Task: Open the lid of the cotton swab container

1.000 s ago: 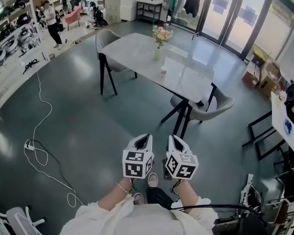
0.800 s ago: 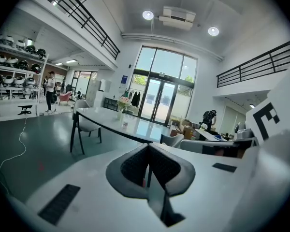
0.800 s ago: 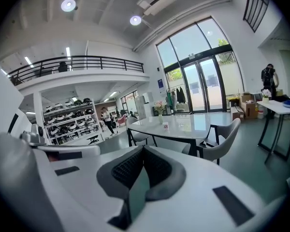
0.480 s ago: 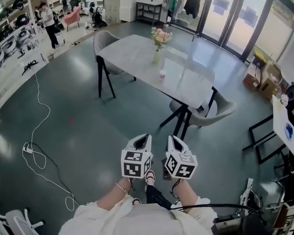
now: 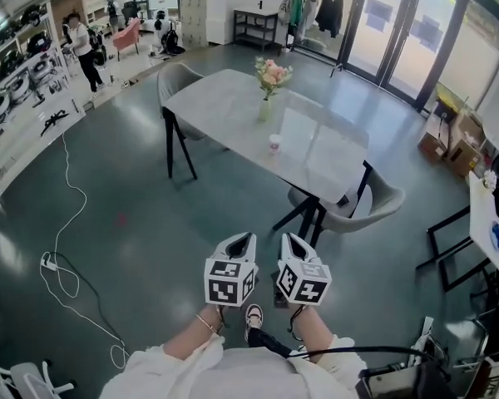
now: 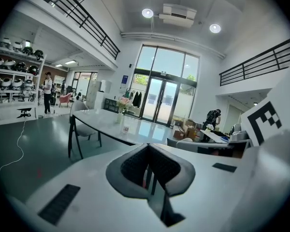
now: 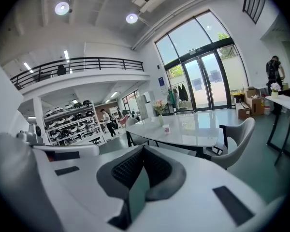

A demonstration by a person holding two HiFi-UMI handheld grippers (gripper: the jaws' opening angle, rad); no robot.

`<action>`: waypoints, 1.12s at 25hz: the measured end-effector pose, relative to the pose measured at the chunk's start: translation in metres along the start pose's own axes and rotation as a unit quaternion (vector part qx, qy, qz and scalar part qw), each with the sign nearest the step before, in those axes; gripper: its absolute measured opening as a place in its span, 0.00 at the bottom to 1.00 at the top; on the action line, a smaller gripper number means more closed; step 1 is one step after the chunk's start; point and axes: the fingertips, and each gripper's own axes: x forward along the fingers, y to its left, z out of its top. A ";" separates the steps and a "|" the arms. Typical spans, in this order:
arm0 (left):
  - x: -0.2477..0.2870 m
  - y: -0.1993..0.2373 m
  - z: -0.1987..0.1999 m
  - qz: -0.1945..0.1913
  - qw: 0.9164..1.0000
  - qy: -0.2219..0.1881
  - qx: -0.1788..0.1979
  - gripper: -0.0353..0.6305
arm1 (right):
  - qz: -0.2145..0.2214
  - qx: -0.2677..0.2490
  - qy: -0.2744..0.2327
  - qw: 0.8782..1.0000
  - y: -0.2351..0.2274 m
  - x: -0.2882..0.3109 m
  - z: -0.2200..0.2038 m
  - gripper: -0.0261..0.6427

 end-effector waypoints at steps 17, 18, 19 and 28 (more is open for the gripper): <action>0.092 0.015 0.056 0.028 0.999 -0.015 0.004 0.06 | 0.034 0.001 0.000 0.999 -0.047 0.082 0.055 0.13; 0.098 0.016 0.056 0.029 0.999 -0.014 0.003 0.06 | 0.035 0.001 0.001 0.999 -0.050 0.087 0.055 0.13; 0.104 0.017 0.055 0.030 0.999 -0.012 0.002 0.06 | 0.036 0.001 0.004 0.999 -0.054 0.092 0.055 0.13; 0.153 0.035 0.063 0.039 0.999 0.001 -0.006 0.06 | 0.036 0.007 0.019 0.999 -0.082 0.139 0.067 0.13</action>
